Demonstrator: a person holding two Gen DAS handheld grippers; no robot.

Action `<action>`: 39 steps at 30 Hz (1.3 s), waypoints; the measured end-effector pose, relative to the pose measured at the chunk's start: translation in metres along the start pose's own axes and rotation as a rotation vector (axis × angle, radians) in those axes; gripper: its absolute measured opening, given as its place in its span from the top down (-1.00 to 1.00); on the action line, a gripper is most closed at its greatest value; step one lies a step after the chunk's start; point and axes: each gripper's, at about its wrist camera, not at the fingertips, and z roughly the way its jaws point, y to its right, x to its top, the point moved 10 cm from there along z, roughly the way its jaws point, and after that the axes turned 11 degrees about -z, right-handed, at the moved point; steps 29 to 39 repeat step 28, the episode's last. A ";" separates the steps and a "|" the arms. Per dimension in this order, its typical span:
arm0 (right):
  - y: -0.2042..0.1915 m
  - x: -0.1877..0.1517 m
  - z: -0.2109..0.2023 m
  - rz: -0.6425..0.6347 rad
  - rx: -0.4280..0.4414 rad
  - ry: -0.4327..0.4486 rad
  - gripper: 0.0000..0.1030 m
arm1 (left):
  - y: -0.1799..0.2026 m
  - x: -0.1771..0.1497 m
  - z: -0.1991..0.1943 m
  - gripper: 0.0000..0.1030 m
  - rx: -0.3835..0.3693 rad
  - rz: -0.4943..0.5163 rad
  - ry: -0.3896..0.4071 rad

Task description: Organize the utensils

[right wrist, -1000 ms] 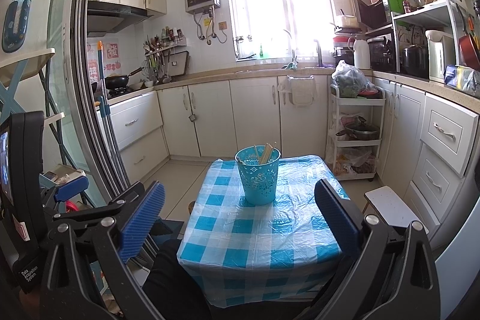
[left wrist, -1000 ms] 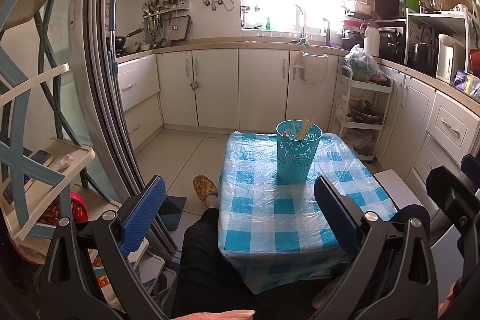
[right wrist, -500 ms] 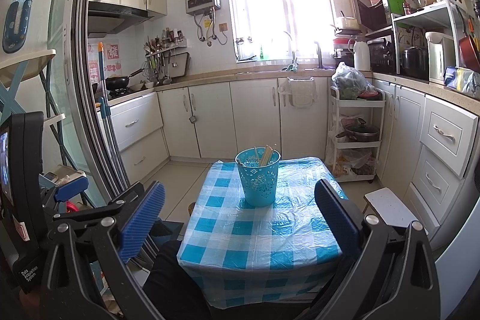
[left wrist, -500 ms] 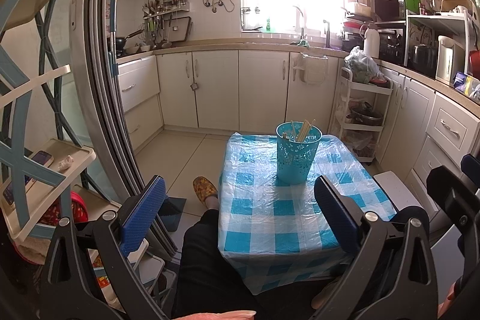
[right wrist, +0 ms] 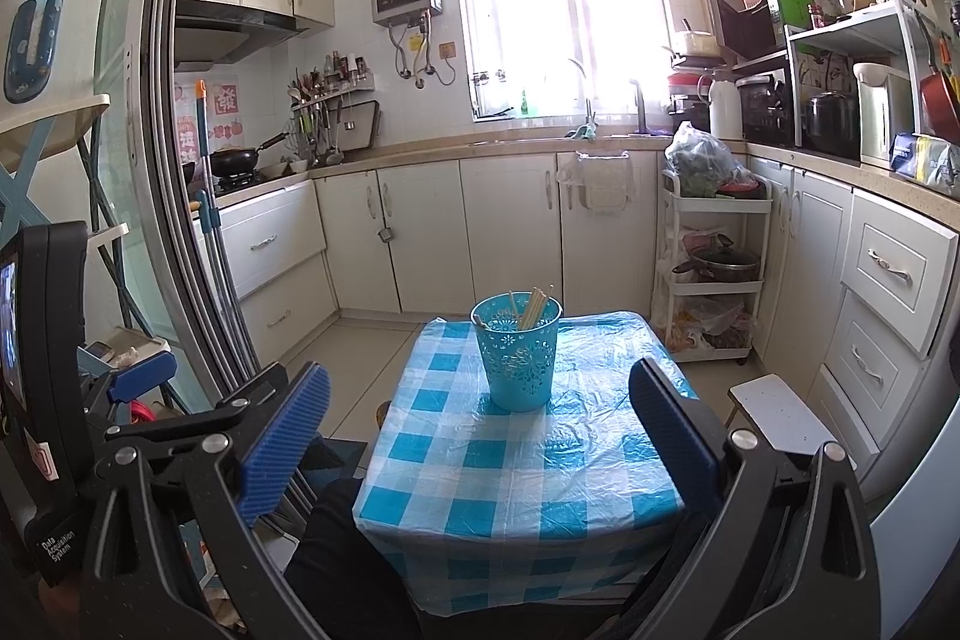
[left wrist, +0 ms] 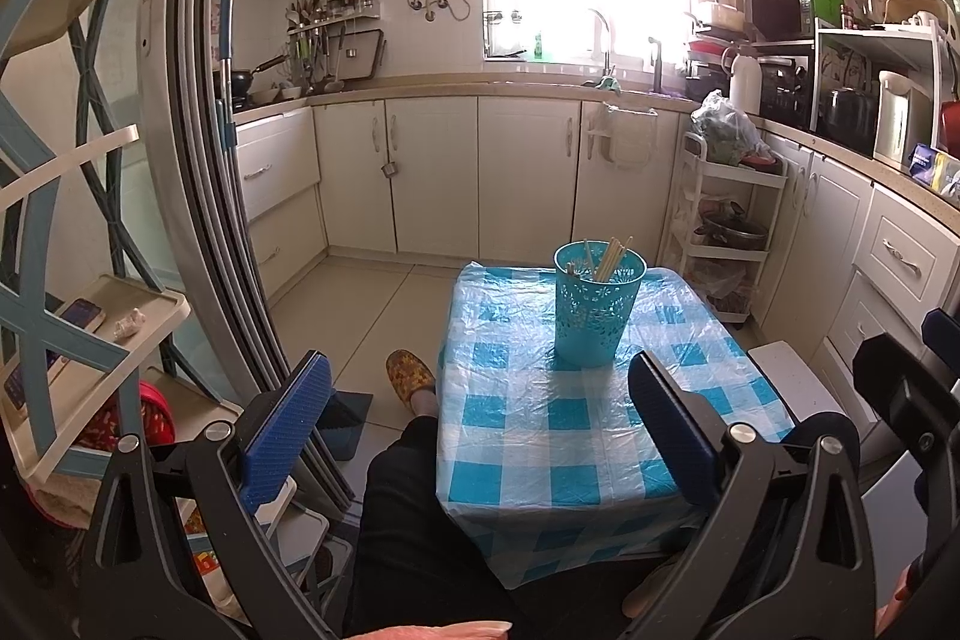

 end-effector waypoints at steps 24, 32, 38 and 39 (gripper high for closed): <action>0.052 -0.067 0.136 0.068 -0.043 -0.247 -0.86 | 0.006 -0.032 0.108 -0.85 0.067 0.047 -0.164; 0.081 -0.100 0.206 0.038 -0.116 -0.351 -0.86 | 0.006 -0.039 0.139 -0.85 0.081 0.043 -0.215; 0.081 -0.100 0.206 0.038 -0.116 -0.351 -0.86 | 0.006 -0.039 0.139 -0.85 0.081 0.043 -0.215; 0.081 -0.100 0.206 0.038 -0.116 -0.351 -0.86 | 0.006 -0.039 0.139 -0.85 0.081 0.043 -0.215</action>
